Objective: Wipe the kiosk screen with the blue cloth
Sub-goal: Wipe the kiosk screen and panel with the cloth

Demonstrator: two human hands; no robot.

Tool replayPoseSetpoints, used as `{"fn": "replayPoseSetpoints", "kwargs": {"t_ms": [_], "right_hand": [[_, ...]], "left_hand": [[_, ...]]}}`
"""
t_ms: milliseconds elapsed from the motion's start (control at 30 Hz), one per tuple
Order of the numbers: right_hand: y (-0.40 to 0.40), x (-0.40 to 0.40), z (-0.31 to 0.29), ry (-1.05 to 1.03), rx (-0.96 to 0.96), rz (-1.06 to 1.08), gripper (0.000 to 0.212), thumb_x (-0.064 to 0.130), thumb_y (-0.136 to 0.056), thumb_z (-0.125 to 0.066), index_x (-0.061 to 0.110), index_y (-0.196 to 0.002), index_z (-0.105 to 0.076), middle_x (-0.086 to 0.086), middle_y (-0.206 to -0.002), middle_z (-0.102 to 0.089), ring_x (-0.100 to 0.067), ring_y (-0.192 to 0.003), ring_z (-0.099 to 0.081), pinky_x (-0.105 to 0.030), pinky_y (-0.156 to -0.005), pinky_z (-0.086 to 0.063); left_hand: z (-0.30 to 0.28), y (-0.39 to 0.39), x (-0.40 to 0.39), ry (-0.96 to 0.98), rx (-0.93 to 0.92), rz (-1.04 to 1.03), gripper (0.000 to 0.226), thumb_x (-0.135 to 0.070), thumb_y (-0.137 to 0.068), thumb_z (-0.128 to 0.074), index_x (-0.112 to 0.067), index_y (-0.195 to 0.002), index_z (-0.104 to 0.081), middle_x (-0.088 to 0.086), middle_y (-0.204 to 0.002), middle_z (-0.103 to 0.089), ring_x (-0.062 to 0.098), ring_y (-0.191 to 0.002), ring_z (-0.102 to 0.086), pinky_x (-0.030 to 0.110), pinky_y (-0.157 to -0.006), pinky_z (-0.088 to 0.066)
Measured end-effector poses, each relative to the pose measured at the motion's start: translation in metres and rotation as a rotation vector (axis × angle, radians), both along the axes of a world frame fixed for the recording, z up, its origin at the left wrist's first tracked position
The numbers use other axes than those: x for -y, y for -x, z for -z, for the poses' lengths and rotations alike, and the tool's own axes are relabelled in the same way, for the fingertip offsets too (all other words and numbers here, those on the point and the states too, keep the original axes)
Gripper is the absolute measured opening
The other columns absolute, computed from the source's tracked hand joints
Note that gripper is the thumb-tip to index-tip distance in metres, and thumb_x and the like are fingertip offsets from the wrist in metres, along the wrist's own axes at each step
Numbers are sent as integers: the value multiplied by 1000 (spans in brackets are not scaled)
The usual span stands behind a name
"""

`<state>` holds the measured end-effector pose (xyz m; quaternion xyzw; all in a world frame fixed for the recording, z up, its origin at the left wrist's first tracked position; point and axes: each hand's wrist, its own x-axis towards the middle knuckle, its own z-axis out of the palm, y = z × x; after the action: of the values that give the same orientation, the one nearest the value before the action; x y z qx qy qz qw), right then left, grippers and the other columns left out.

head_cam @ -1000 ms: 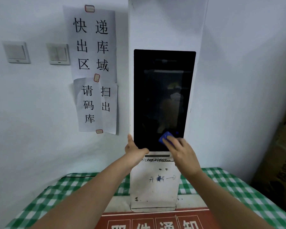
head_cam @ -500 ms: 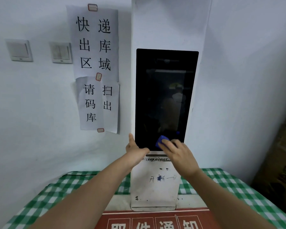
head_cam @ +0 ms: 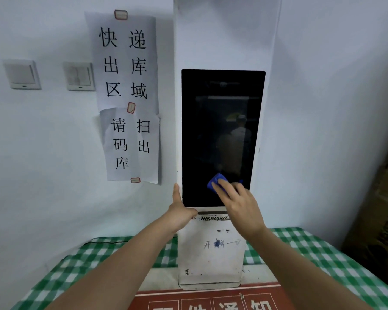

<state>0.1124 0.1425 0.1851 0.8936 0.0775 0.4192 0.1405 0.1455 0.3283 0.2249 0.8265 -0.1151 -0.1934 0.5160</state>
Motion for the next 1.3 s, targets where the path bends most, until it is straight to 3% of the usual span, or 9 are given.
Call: {"fn": "replayPoseSetpoints", "kwargs": {"t_ms": [200, 400, 533, 700, 867, 1000, 1133, 1233, 1300], "right_hand": [[4, 10, 15, 323, -231, -72, 72, 3, -63, -73, 9, -131, -53, -6, -119, -56, -26, -83, -55, -34, -59, -49], [-3, 0, -26, 97, -35, 18, 76, -7, -55, -66, 9, -129, -55, -6, -125, -56, -28, -89, -56, -36, -63, -49], [-2, -8, -3, 103, -92, -3, 78, -5, -53, -68, 10, -128, -56, -5, -125, -51, -27, -85, -54, -35, -62, -49], [-2, -3, 2, 398, -243, -81, 63, 9, -67, -73, 12, -127, -57, -3, -119, -57, -24, -82, -54, -32, -60, -46], [-8, -10, -29, 168, -55, -12, 70, -5, -59, -65, 9, -127, -57, -6, -121, -58, -28, -87, -56, -35, -61, -49], [-4, -14, -2, 183, -134, -28, 78, -1, -54, -74, 10, -129, -55, -5, -124, -54, -27, -86, -54, -34, -62, -48], [-2, -14, 11, 373, -266, -71, 69, 10, -62, -77, 11, -128, -58, -4, -119, -54, -25, -83, -53, -33, -61, -46], [-7, -15, -11, 381, -206, -60, 68, 9, -64, -74, 11, -130, -56, -4, -121, -56, -25, -86, -55, -33, -62, -46], [-11, -18, -29, 296, -128, -32, 73, 4, -61, -73, 11, -131, -54, -5, -124, -56, -27, -90, -55, -34, -63, -47]], "left_hand": [[1, 0, -2, 19, -19, 10, 95, -10, -91, -52, -38, -147, 20, 8, -131, -50, 16, -92, -50, 27, -78, -41], [-2, 0, -2, 51, -21, 31, 93, -10, -92, -50, -36, -148, 20, 5, -121, -50, 8, -80, -50, 24, -70, -42], [0, 0, -3, 40, -16, 36, 94, -10, -92, -51, -37, -148, 20, 2, -114, -47, 6, -75, -49, 24, -69, -42], [-3, 1, -5, 48, -38, 53, 98, -13, -90, -55, -37, -147, 20, 13, -135, -51, 17, -103, -47, 28, -87, -38], [-3, -2, -8, 60, -37, 48, 96, -8, -91, -53, -37, -148, 17, 8, -140, -46, 17, -104, -45, 28, -83, -37], [-3, 2, -7, 51, -21, 49, 96, -9, -91, -54, -37, -149, 17, 14, -138, -48, 16, -96, -54, 26, -74, -45], [-7, 5, -8, 62, -12, 42, 99, -11, -90, -59, -34, -149, 16, 23, -144, -41, 32, -127, -47, 39, -103, -41], [-7, 4, -10, 51, -12, 53, 96, -8, -91, -55, -34, -150, 16, 20, -145, -40, 30, -116, -54, 32, -82, -48], [-6, 3, -11, 66, -17, 54, 95, -5, -91, -53, -35, -149, 16, 14, -147, -38, 28, -123, -49, 29, -84, -46]]}}
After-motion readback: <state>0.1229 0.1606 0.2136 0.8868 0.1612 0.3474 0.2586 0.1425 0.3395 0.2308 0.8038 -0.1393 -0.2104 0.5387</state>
